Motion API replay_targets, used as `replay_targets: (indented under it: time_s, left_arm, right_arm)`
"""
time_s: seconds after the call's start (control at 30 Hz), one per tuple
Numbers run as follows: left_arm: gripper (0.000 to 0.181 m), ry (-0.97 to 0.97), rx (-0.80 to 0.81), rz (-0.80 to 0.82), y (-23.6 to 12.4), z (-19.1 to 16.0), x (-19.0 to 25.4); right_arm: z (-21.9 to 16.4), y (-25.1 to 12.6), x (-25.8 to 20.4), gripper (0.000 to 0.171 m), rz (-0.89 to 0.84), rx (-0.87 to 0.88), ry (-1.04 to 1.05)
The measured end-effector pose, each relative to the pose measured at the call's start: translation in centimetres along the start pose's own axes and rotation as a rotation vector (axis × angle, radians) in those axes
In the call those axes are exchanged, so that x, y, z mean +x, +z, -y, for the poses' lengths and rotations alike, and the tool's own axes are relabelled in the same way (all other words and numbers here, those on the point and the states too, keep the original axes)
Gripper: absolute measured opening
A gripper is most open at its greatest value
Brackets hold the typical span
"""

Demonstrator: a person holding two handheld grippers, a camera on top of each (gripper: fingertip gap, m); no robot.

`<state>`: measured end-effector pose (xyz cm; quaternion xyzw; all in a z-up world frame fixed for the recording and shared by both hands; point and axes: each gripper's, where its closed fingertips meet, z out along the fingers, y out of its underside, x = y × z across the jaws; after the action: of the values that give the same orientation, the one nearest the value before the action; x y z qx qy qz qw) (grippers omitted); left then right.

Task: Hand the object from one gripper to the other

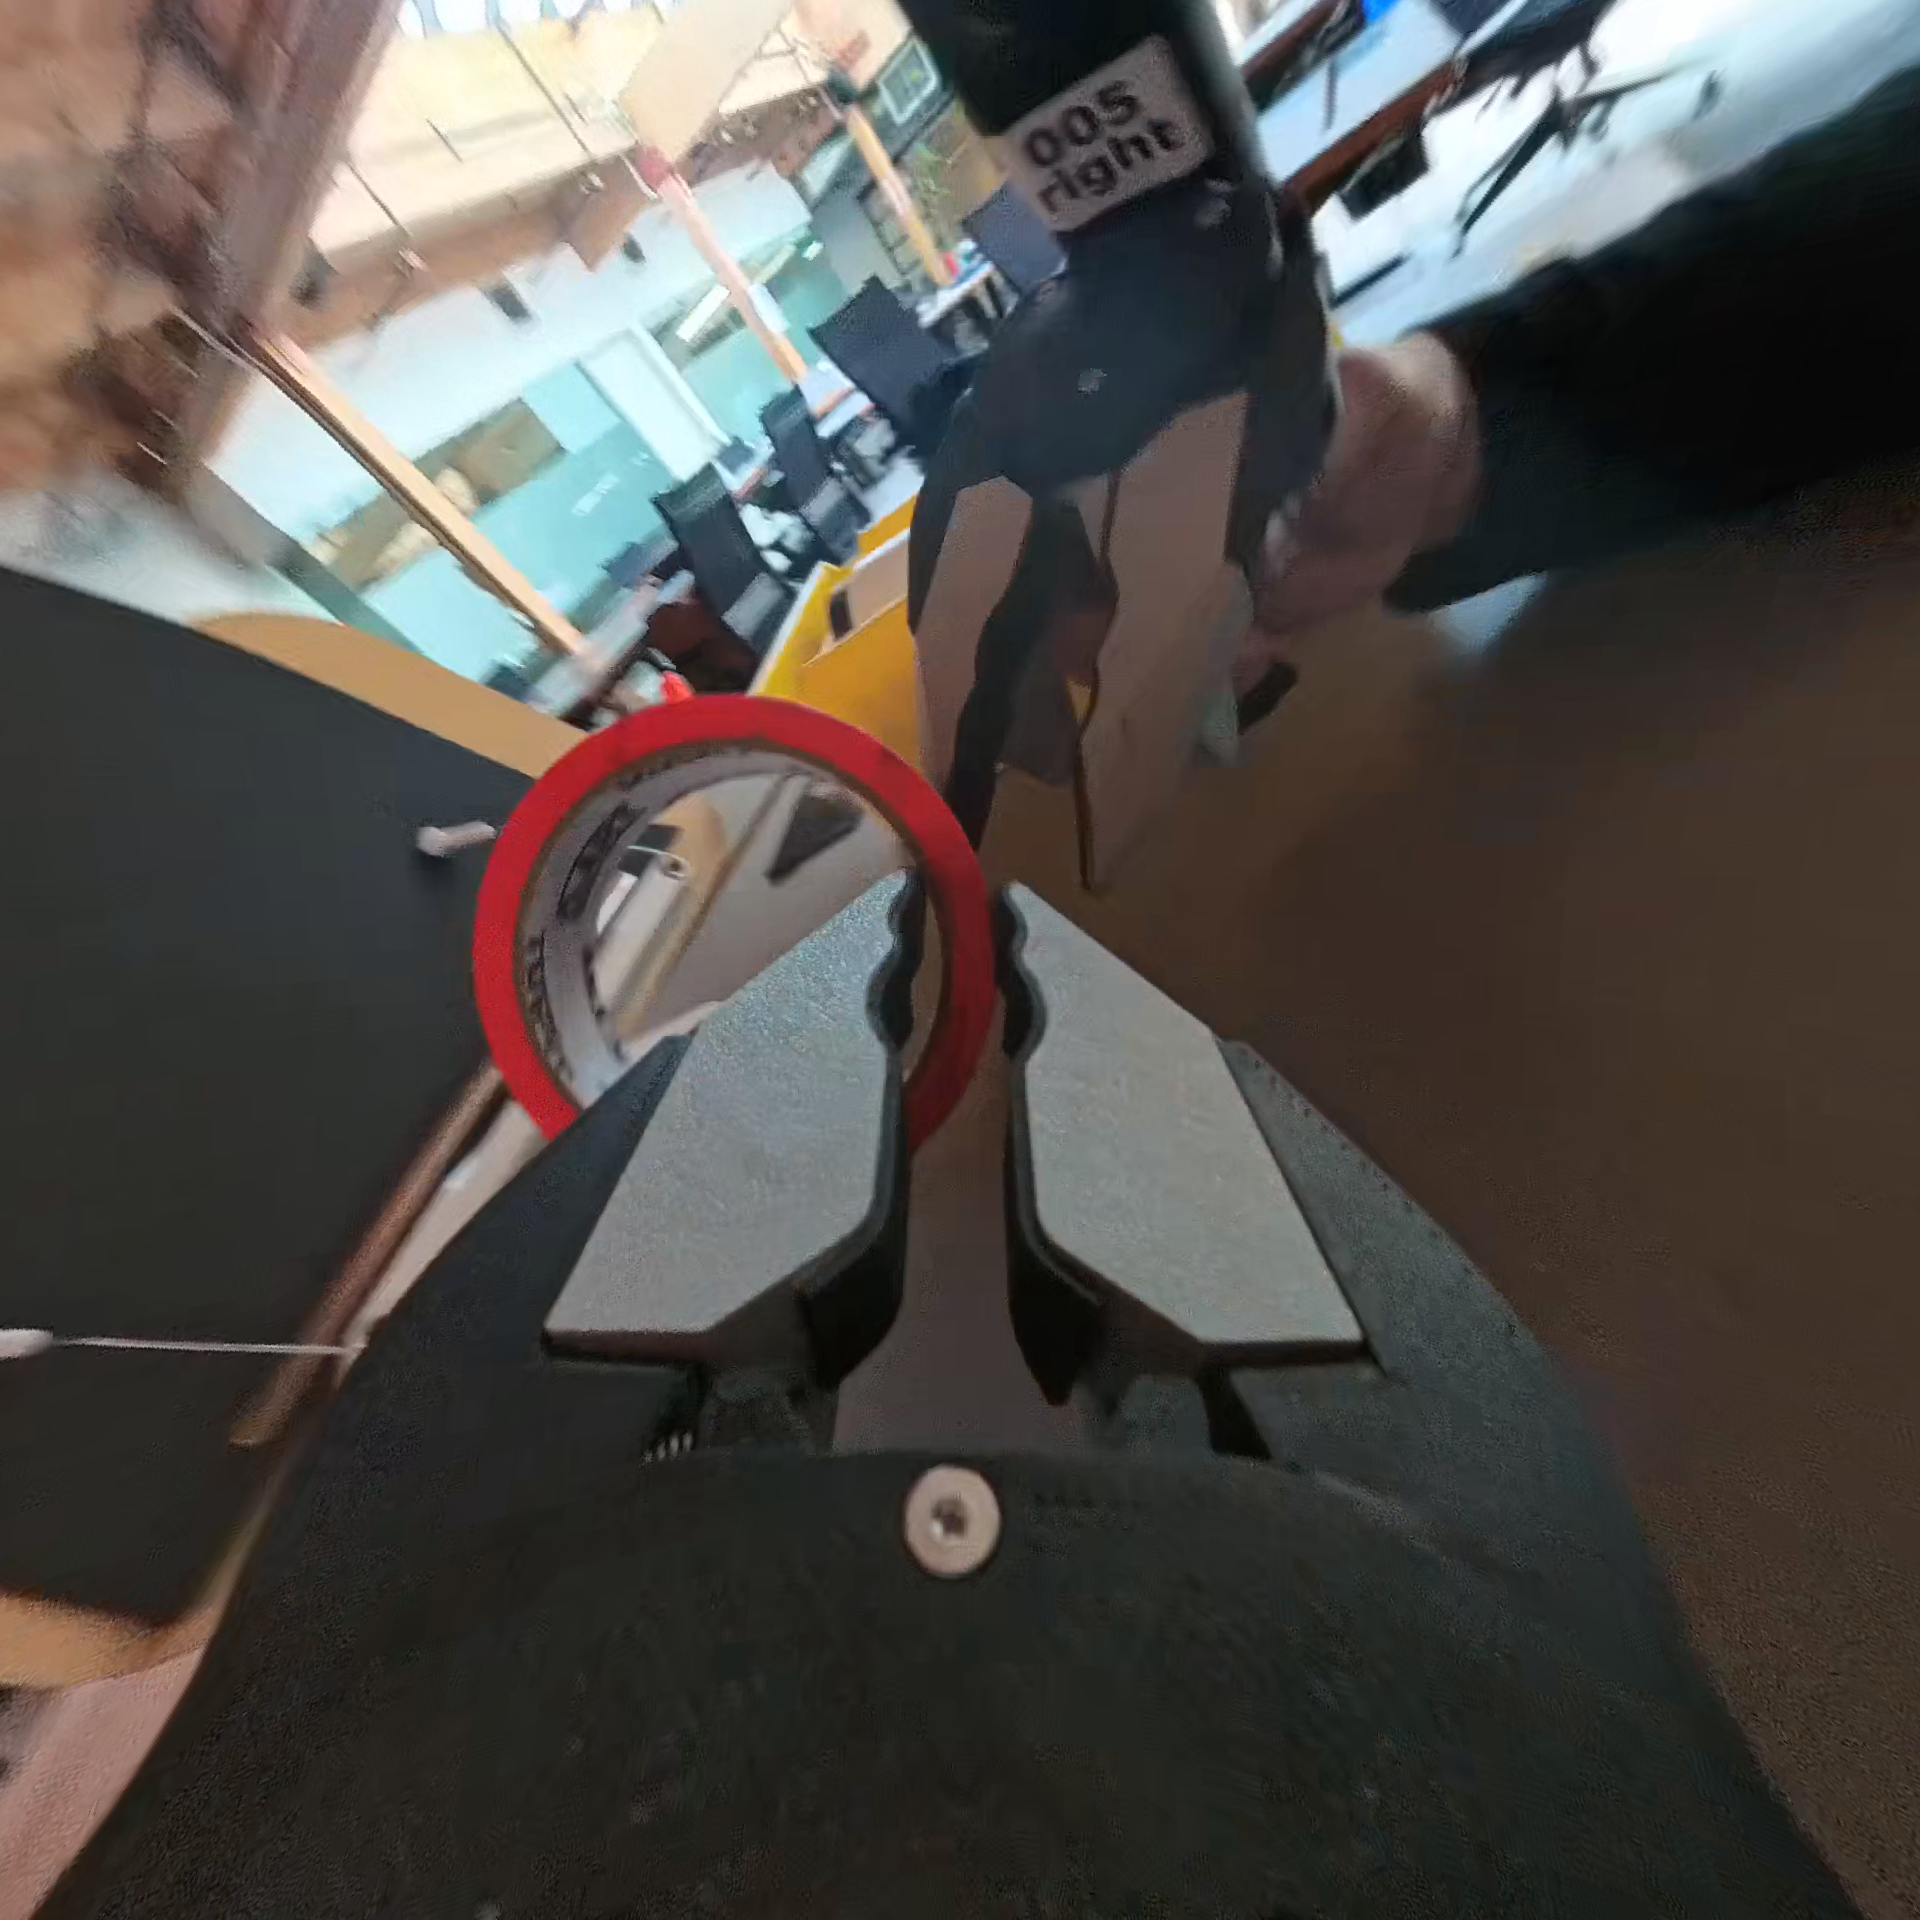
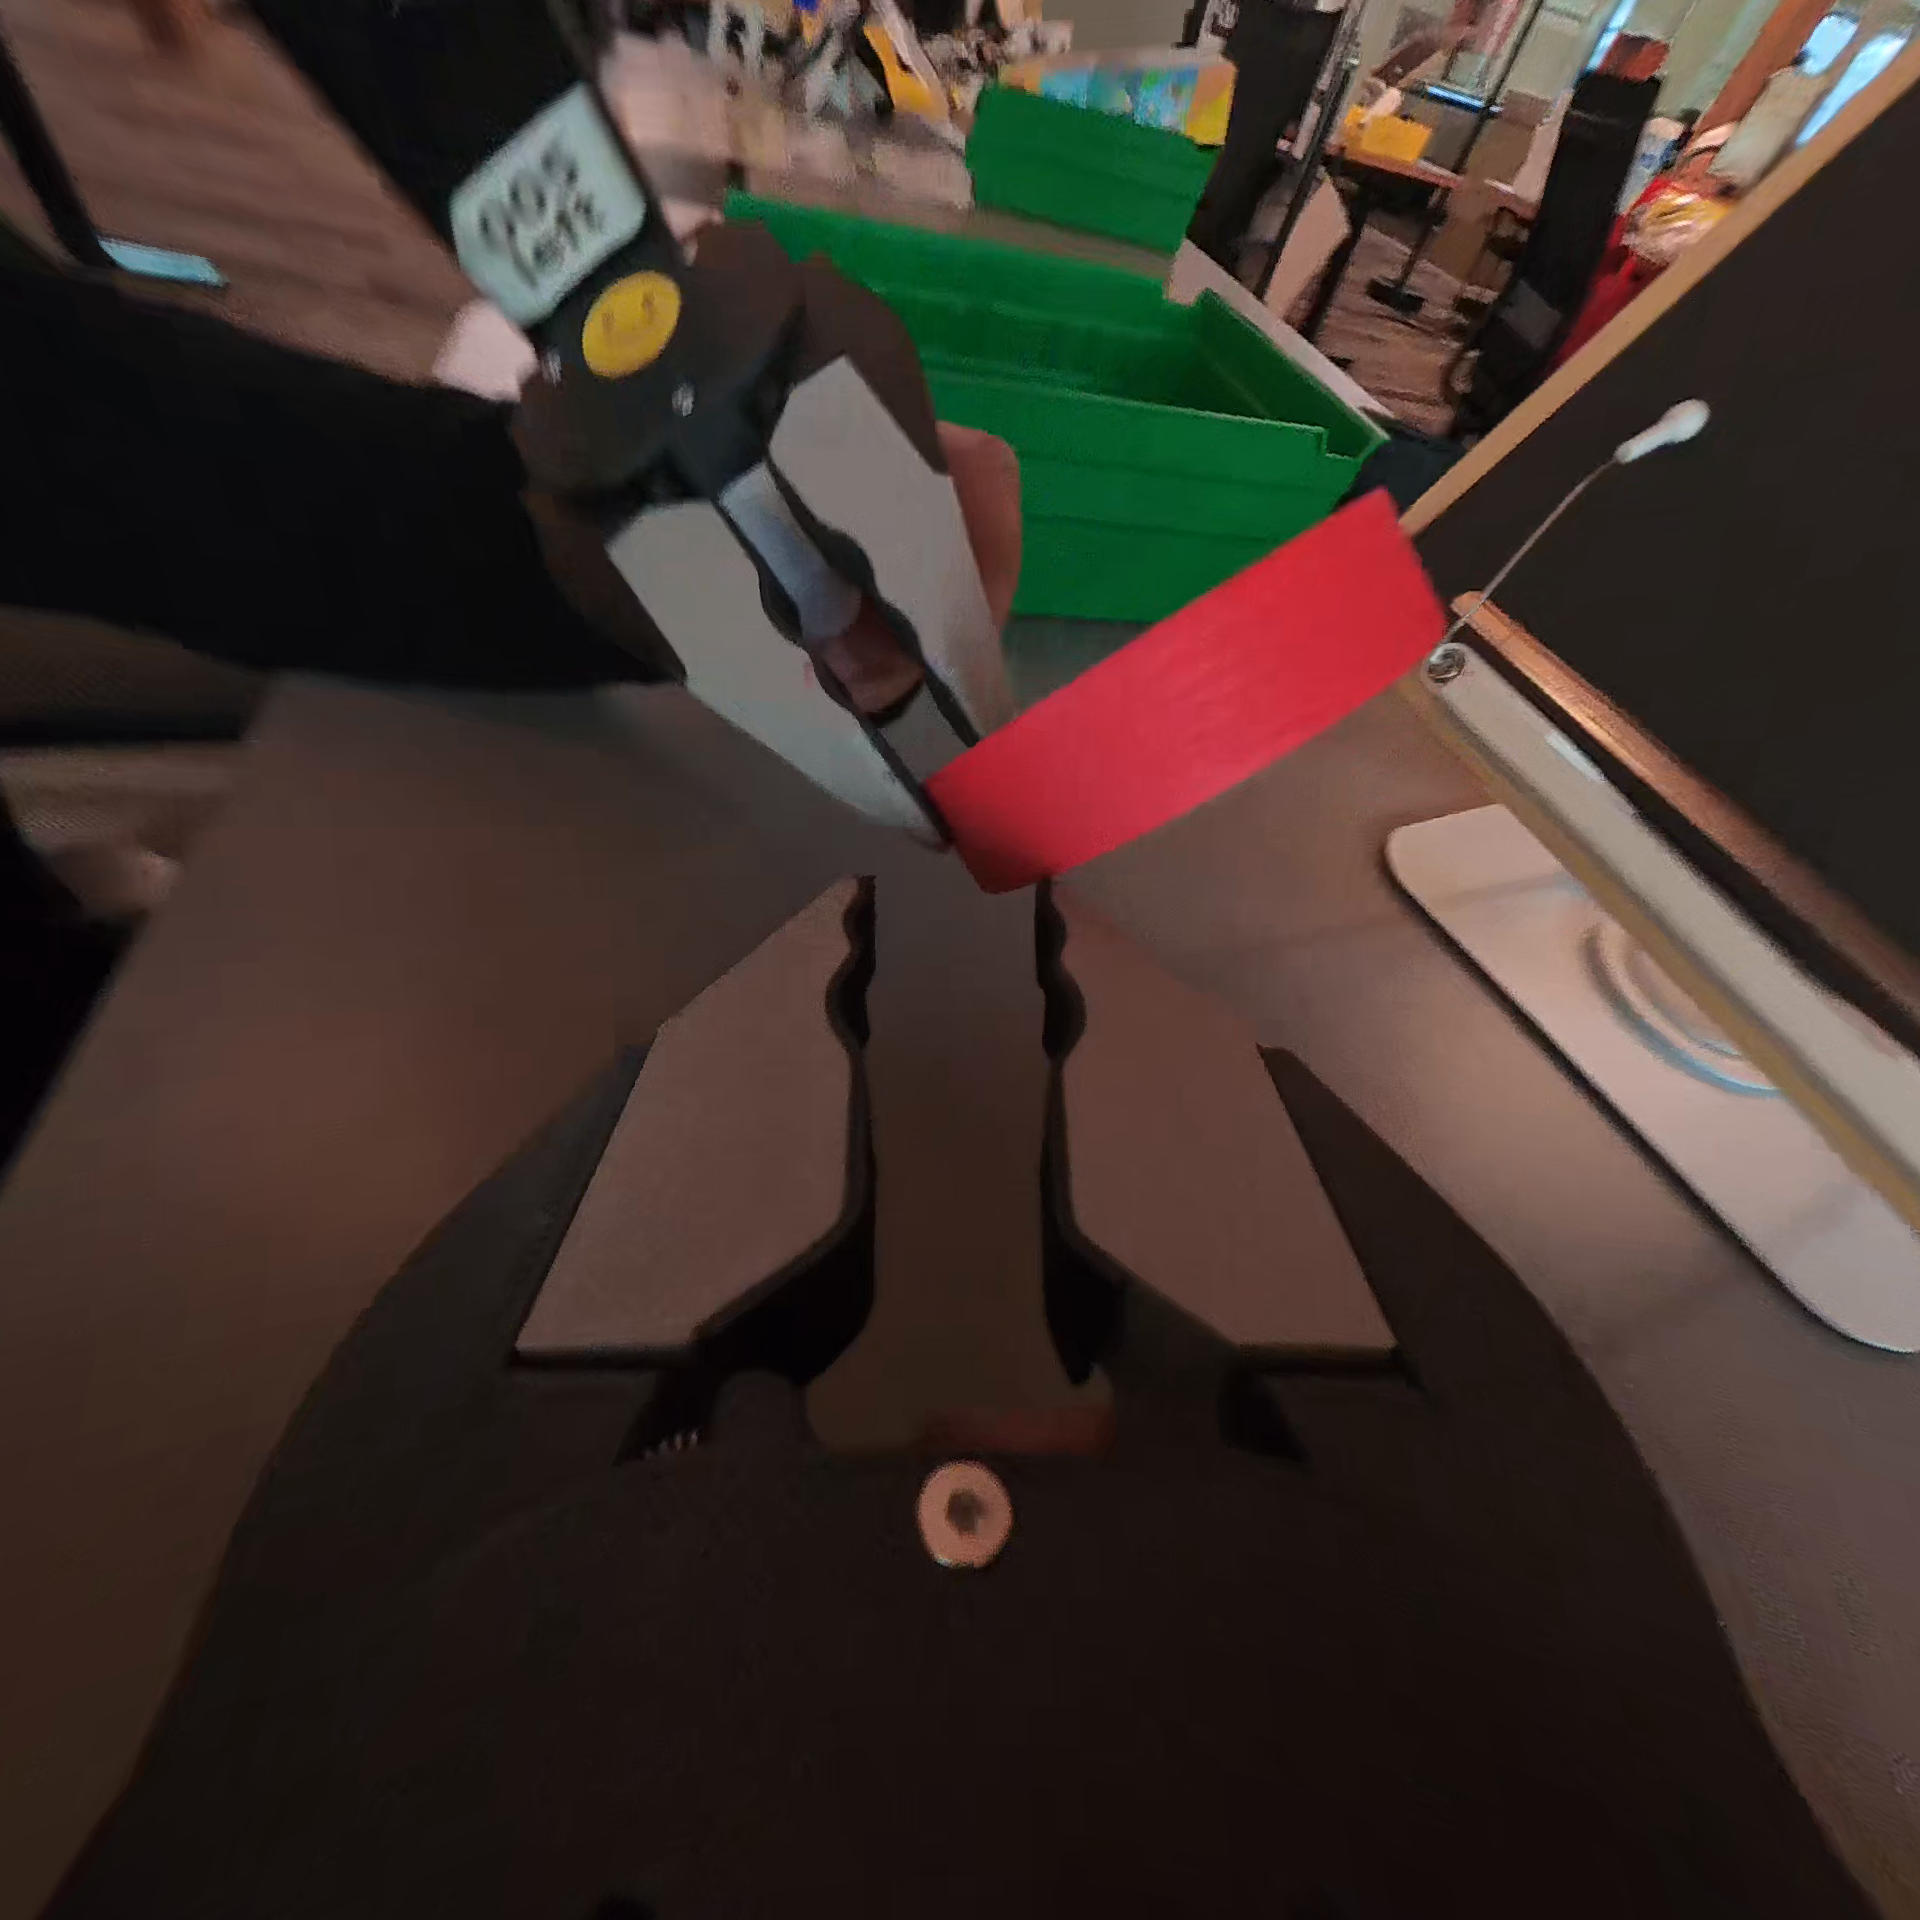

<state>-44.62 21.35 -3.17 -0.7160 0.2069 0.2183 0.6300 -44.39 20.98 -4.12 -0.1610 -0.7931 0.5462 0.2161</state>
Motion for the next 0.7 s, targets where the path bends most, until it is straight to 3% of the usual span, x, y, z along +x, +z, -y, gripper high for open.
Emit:
replay_targets:
  time_s: [0.13,0.23,0.33,0.53,0.6,0.7]
  left_arm:
    - [0.009,0.253,-0.03,0.083,0.0,0.1,0.0]
    - [0.008,0.292,0.012,0.038,0.1,0.7,1.2]
    - [0.008,0.398,-0.026,0.015,0.4,-0.1,2.1]
    - [0.008,0.668,-0.185,0.062,0.6,-2.3,1.7]
    - [0.008,0.71,-0.211,0.071,0.5,-2.6,1.5]
    - [0.007,0.691,-0.197,0.03,0.6,-2.7,2.2]
  right_arm:
    - [1.5,-1.3,0.5,0.041,0.089,0.122,0.193]
    - [3.1,-2.5,0.7,0.044,0.174,0.245,0.316]
    - [4.3,-3.6,0.3,0.04,0.3,0.338,0.437]
    - [3.3,-3.1,0.3,0.033,0.418,0.309,0.644]
    - [3.0,-2.9,-0.4,0.017,0.476,0.294,0.664]
    - [3.0,-2.5,-2.7,0.009,0.56,0.256,0.585]
